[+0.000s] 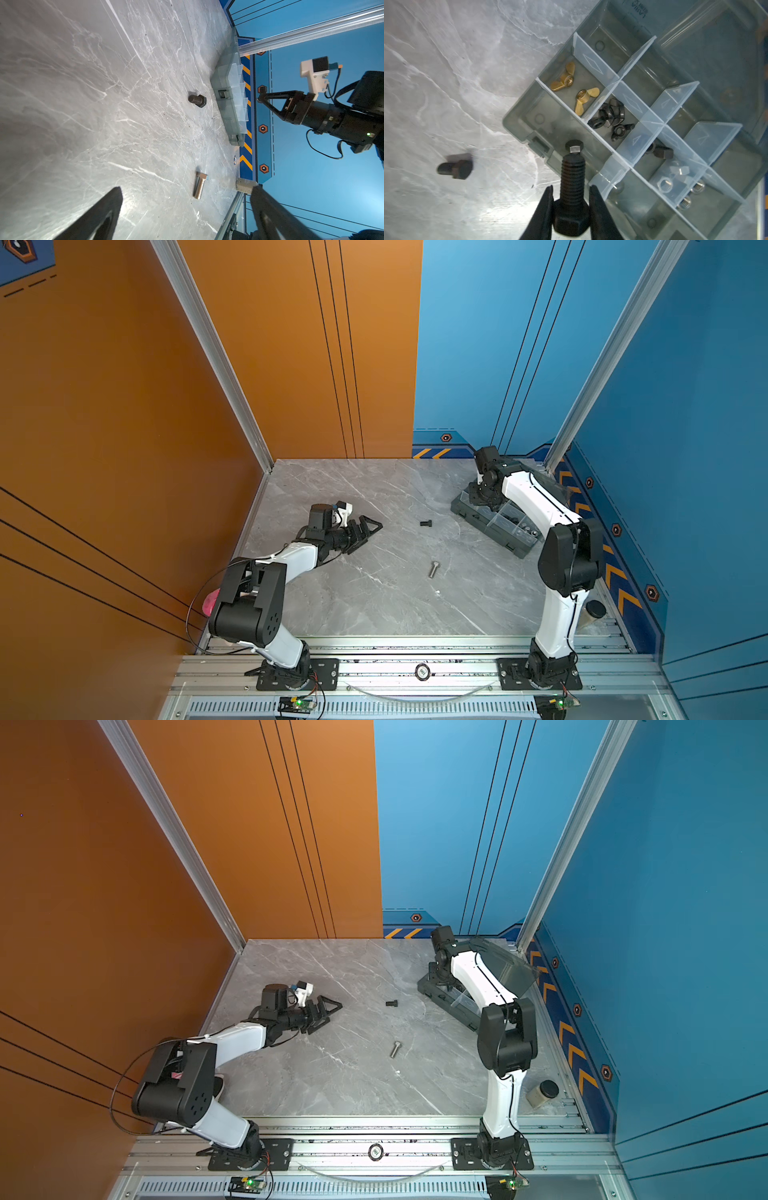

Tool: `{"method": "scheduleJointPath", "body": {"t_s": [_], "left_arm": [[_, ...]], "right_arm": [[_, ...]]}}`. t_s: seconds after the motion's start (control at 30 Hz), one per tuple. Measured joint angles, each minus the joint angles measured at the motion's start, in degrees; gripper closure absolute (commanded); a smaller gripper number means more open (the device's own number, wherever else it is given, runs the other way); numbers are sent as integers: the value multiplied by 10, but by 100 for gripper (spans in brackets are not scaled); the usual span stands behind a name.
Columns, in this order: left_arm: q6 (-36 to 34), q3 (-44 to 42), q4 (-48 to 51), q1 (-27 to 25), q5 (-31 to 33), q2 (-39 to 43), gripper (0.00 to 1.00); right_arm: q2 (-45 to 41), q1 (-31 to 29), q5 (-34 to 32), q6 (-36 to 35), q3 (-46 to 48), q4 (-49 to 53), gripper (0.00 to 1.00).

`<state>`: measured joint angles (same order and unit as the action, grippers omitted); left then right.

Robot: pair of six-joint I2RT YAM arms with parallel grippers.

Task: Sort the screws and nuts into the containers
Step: 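Lower the black bolt into the black-bolt compartment and open the right gripper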

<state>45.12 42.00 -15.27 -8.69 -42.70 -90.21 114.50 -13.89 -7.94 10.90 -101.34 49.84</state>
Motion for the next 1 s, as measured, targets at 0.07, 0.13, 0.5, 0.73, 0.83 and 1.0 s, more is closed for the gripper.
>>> {"method": "scheduleJointPath", "body": {"t_s": [0.07,0.13,0.5,0.73,0.83,1.0], "left_arm": [[0,0,0,0,0,0,2],[3,0,0,-2,1,0,2],[4,0,0,-11,3,0,2],[4,0,0,-11,5,0,2],[4,0,2,-11,6,0,2],[4,0,7,-11,7,0,2]], "right_arm": [[13,-1,-14,-22,-9,9,100],[24,-2,-31,-40,-18,13,100],[60,0,-74,-73,-38,21,100],[89,0,-74,-76,-38,21,100],[91,0,-74,-76,-38,22,99],[91,0,-74,-75,-38,22,78]]}}
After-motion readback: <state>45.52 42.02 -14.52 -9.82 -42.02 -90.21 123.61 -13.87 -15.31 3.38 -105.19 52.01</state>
